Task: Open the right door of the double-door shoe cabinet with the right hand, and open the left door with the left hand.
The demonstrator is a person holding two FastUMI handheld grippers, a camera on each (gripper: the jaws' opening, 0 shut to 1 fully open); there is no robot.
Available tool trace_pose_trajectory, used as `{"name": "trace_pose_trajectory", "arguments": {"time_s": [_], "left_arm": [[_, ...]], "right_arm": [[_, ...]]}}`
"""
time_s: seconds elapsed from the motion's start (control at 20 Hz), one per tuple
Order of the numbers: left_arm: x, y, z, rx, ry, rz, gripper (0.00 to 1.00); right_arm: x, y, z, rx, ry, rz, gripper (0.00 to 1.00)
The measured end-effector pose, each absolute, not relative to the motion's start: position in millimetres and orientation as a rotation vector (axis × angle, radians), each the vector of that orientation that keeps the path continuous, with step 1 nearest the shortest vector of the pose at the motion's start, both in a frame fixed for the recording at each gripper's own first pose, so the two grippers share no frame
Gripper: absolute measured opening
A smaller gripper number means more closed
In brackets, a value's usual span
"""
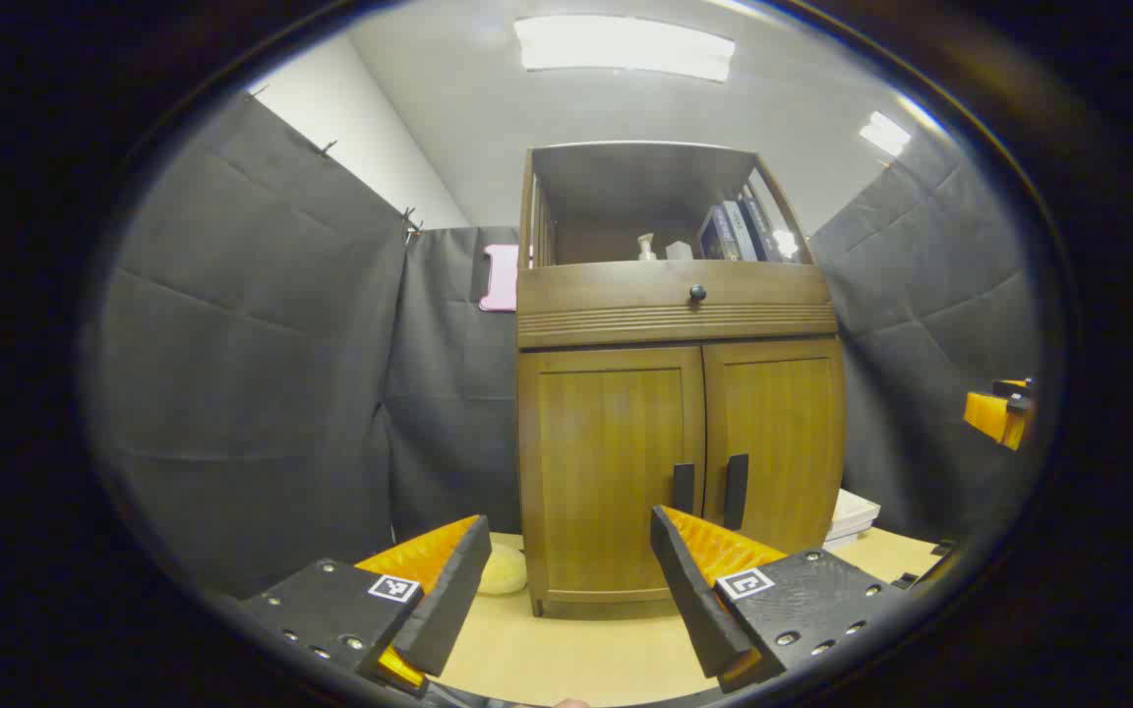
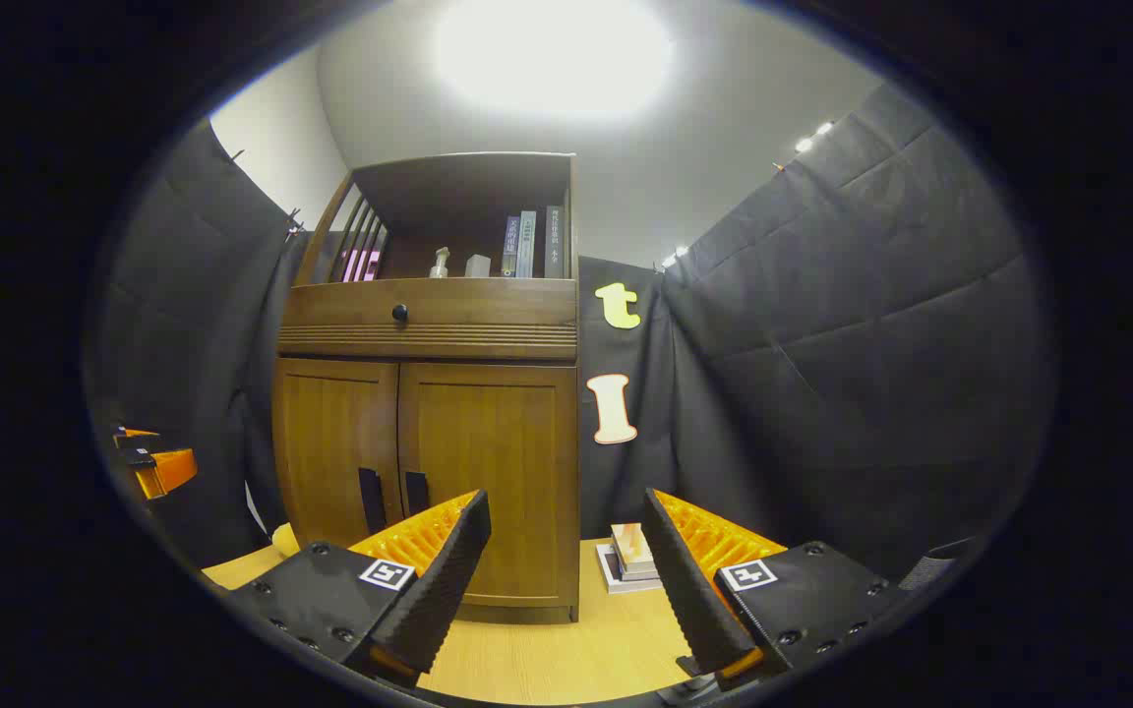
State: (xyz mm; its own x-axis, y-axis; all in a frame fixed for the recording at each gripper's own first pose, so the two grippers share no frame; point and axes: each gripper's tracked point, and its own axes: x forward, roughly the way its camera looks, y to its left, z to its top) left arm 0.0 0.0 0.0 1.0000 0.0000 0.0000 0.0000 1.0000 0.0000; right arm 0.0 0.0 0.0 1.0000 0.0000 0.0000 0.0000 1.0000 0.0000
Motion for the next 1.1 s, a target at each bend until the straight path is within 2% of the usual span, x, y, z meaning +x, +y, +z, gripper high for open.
{"name": "trace_pose_trajectory", "arguments": {"time_s": [0.6,1.1], "left_arm": [[-7,18,2,0.061,0.004,0.003,0.95],[-12,23,2,0.079,-0.015,0.018,0.95]], "right_arm": [[-10,4,-11,-0.004,0.058,-0.01,0.96],[-2,17,-2,0.002,0.021,-0.011,0.97]]}}
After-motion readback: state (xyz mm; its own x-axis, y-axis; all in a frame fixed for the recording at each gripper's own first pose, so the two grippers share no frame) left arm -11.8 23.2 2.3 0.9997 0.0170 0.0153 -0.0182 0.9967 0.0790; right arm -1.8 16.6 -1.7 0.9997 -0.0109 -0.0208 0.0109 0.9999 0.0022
